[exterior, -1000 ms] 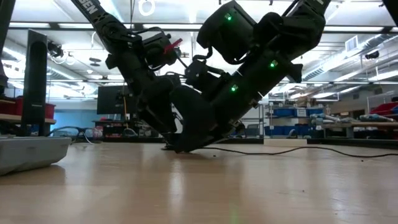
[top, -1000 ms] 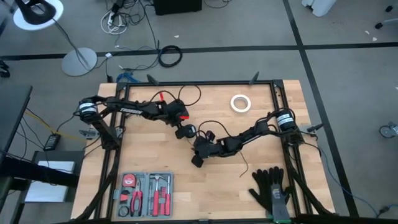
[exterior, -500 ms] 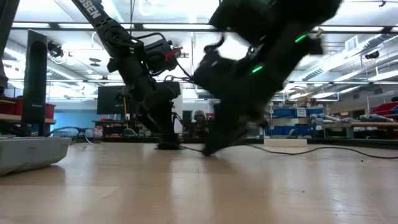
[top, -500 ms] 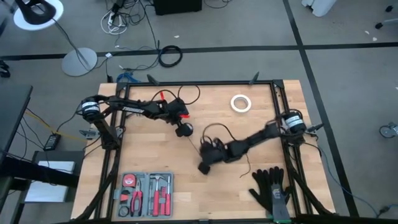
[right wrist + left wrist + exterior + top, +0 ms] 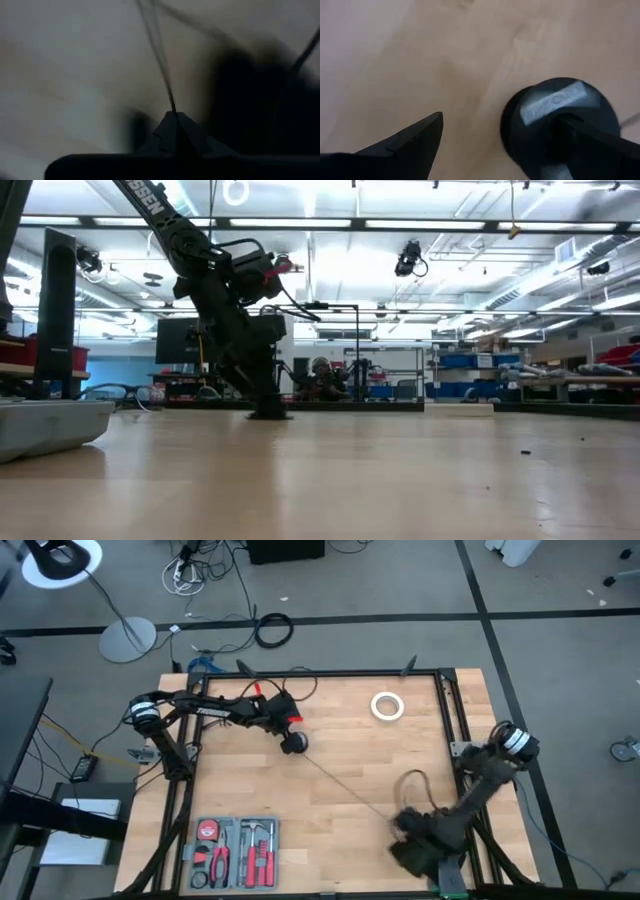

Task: Coil cords
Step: Uncoil the black wire from the black spool

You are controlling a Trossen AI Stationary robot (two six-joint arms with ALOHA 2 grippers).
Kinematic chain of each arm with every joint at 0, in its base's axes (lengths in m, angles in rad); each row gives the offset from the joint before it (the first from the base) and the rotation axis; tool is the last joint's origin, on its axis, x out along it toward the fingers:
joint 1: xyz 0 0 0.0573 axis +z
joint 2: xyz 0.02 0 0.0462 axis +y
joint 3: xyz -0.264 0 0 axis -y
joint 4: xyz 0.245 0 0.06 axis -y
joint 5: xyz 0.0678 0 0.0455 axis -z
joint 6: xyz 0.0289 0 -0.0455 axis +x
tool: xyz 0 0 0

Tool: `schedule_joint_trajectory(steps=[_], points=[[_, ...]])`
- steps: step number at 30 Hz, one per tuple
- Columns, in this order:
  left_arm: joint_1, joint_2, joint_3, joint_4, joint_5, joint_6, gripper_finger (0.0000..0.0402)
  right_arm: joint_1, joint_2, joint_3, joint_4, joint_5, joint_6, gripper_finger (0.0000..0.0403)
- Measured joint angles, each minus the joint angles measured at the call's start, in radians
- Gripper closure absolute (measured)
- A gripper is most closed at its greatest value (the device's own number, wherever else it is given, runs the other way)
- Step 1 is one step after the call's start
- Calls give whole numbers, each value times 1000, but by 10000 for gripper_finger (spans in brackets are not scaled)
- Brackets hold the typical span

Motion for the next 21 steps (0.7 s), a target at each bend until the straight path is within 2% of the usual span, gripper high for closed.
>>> schedule_joint_trajectory(steps=[2, 4, 5, 8, 10, 12, 16, 21], points=[[-1, 0, 1, 2, 7, -2, 35, 43, -4, -4, -113, -86, 155, 401], [-3, 0, 0, -6, 21, -1, 35, 59, -12, -2, -145, -86, 230, 394], [0, 0, 0, -7, 25, -1, 35, 58, -13, -1, -145, -40, 237, 390], [5, 0, 0, -5, 22, -10, 35, 13, -10, -1, -109, 200, 161, 371], [2, 0, 0, -4, 26, -15, 35, -56, -10, 0, -66, 340, 59, 357], [2, 0, 0, -6, 32, -19, 35, -143, -8, 0, -11, 395, -85, 342], [2, -10, -2, -19, 35, -23, 35, -343, 3, 0, 191, 406, -470, 309], [2, -23, -2, -52, 31, -19, 35, -551, 43, 1, 593, 414, -995, 279]])
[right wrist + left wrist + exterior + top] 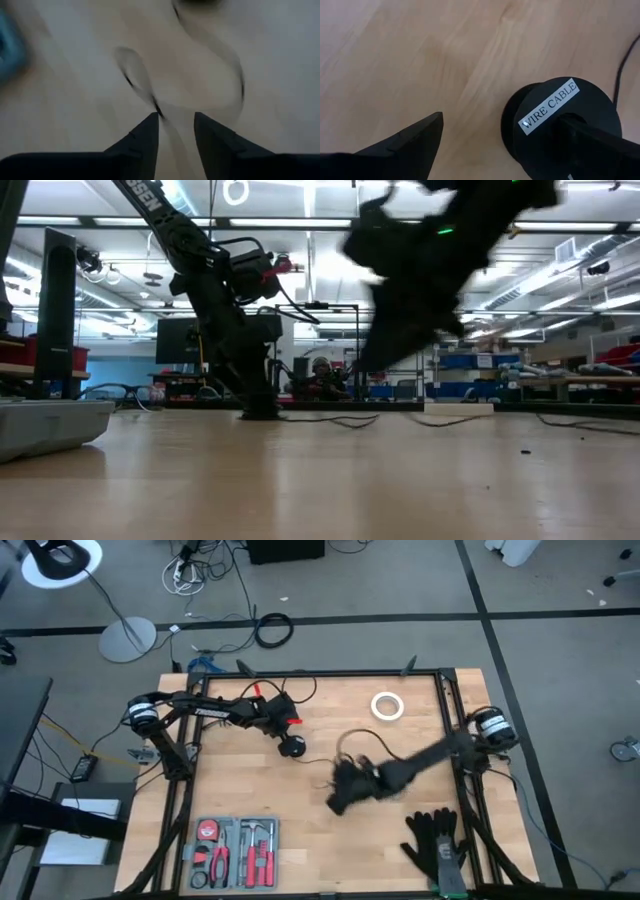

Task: Coil cords
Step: Uncoil the black wire from the black spool

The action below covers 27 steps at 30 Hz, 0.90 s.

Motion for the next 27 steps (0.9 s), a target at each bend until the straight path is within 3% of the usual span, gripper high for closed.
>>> schedule_joint_trajectory(steps=[5, 9, 12, 16, 24, 27], points=[[0, -3, 0, -13, 0, 5, 35, -148, 97, 2, 392, -35, -402, 264], [0, -4, 0, -15, 5, 11, 35, -234, 214, 2, 583, -146, -543, 262], [0, -5, 0, -23, 8, 18, 35, -271, 299, 6, 633, -200, -562, 267], [0, -6, 0, -30, 12, 19, 35, -282, 364, 26, 643, -195, -540, 279], [0, -13, 0, -33, 11, 24, 35, -260, 359, 28, 586, -170, -505, 391], [0, -36, 1, -31, 8, 25, 35, -260, 355, 25, 587, -170, -501, 389]])
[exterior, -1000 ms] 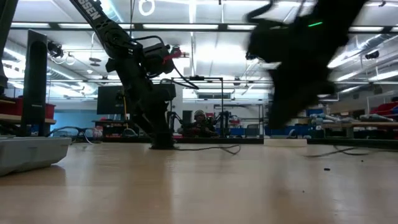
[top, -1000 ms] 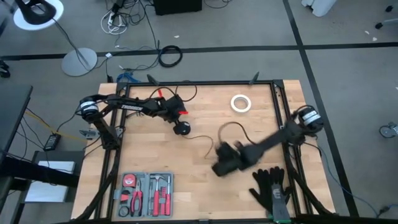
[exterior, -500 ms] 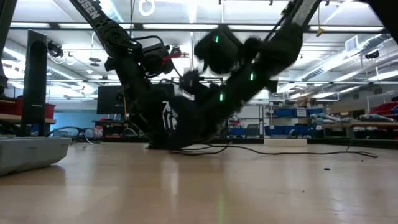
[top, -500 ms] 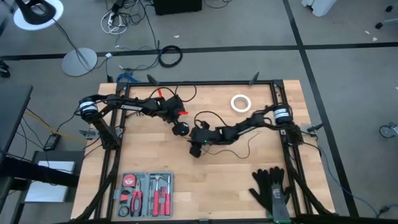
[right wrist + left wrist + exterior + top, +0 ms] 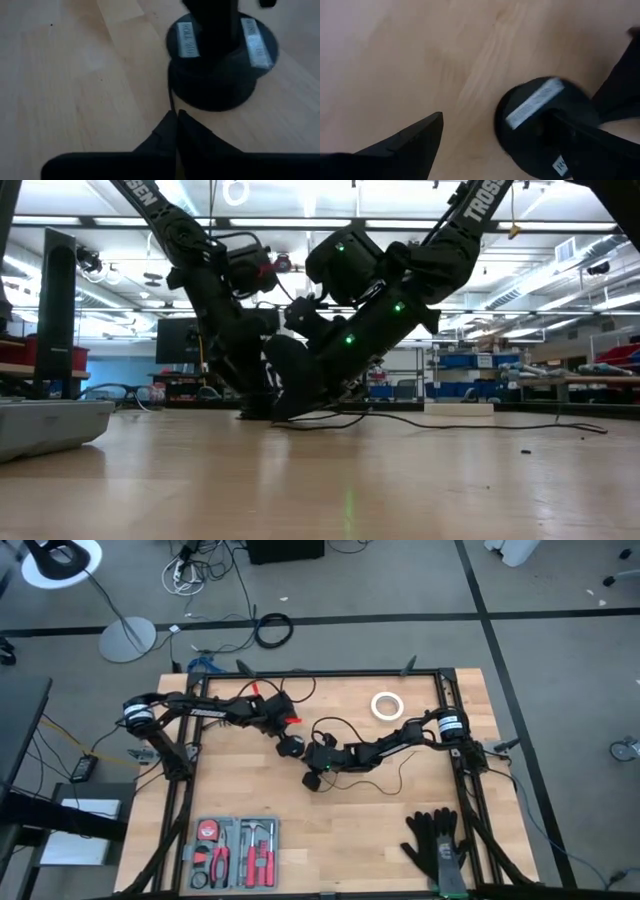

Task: Coil cords
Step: Uncoil the black wire from the black spool

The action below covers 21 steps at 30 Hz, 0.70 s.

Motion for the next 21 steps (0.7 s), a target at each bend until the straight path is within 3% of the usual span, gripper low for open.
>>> schedule_joint_trajectory(steps=[14, 21], points=[[-1, -27, 1, -22, -23, -6, 35, 10, -8, -5, 5, -7, 60, 401], [-2, -27, -27, 10, -55, -10, 35, 64, -113, -8, -214, -31, 96, 402]])
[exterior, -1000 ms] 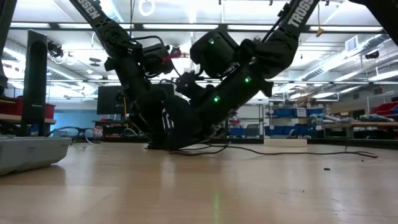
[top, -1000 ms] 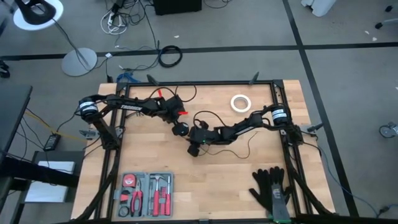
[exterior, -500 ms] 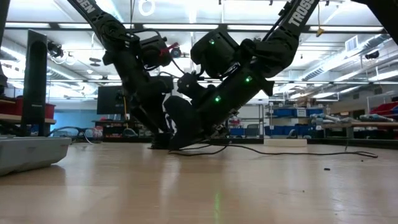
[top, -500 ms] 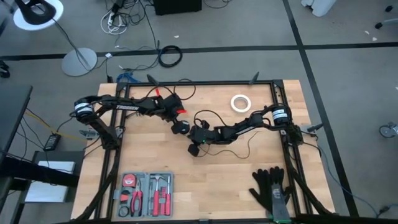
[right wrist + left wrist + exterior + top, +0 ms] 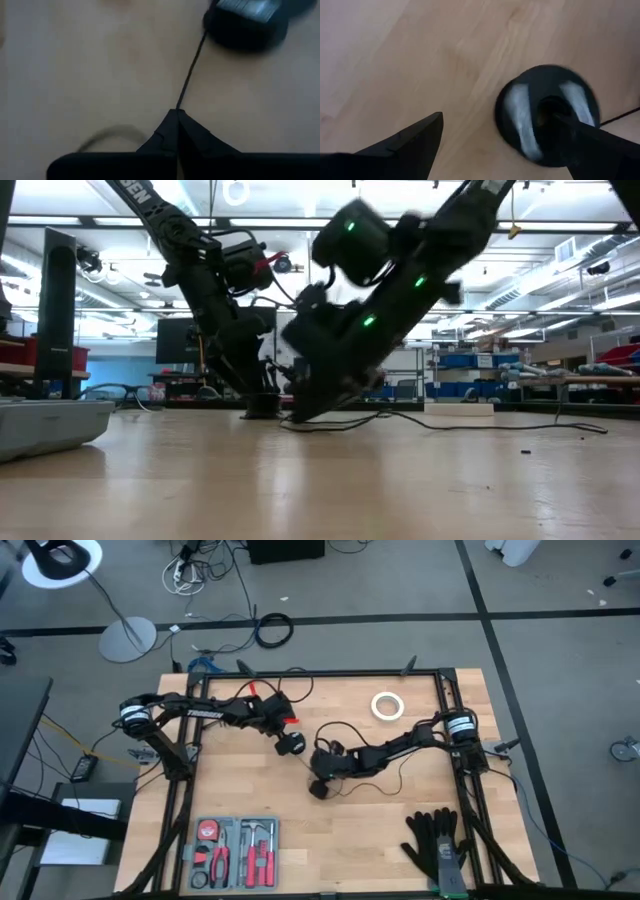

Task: Coil cords
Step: Uncoil the black wire from the black spool

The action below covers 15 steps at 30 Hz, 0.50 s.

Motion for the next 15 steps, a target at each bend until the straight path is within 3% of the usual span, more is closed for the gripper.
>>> schedule_joint_trajectory(steps=[4, 7, 13, 15], points=[[0, 2, -9, -17, -4, -14, 35, 56, -101, -4, -255, -41, 78, 402], [0, 2, -7, -11, -4, -17, 35, 121, -186, -5, -540, -120, 220, 403], [1, 2, -7, -19, -4, -17, 35, 343, -324, -4, -1268, -336, 736, 403], [1, 2, -7, -19, -4, -17, 35, 415, -360, -4, -1395, -380, 887, 402]])
